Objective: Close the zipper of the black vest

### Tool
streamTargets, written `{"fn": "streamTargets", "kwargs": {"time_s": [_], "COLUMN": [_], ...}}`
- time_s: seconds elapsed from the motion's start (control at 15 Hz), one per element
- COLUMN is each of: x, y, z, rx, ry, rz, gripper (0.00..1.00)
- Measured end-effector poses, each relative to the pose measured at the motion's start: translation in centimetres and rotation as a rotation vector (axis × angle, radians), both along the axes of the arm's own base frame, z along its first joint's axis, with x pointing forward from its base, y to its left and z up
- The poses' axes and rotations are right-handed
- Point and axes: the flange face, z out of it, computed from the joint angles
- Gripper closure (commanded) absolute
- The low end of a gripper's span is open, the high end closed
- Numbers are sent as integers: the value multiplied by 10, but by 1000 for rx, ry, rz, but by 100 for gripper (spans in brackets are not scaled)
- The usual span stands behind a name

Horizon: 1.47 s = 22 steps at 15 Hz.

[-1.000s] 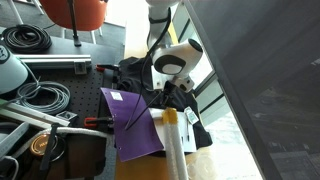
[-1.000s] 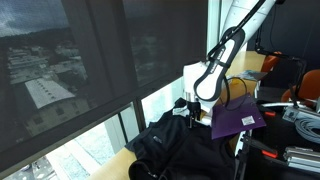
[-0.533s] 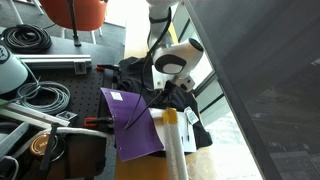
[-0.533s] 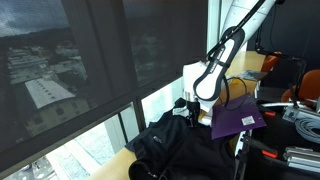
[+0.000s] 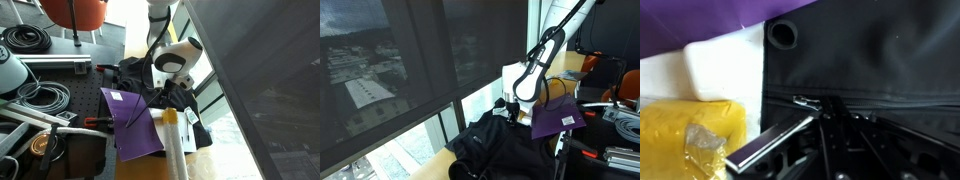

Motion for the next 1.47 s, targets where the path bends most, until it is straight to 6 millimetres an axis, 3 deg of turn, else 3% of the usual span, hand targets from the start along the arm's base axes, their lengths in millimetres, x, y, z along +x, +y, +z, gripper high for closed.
{"fn": "streamTargets", "kwargs": {"time_s": [0.27,0.47,1.47], "x": [1,4,-9], "y": [13,35,211], "z": [2,7,36], "rx": [1,8,121], "ry": [-6,-19,-68], "rz": [22,55,293], "gripper": [98,98,98]}}
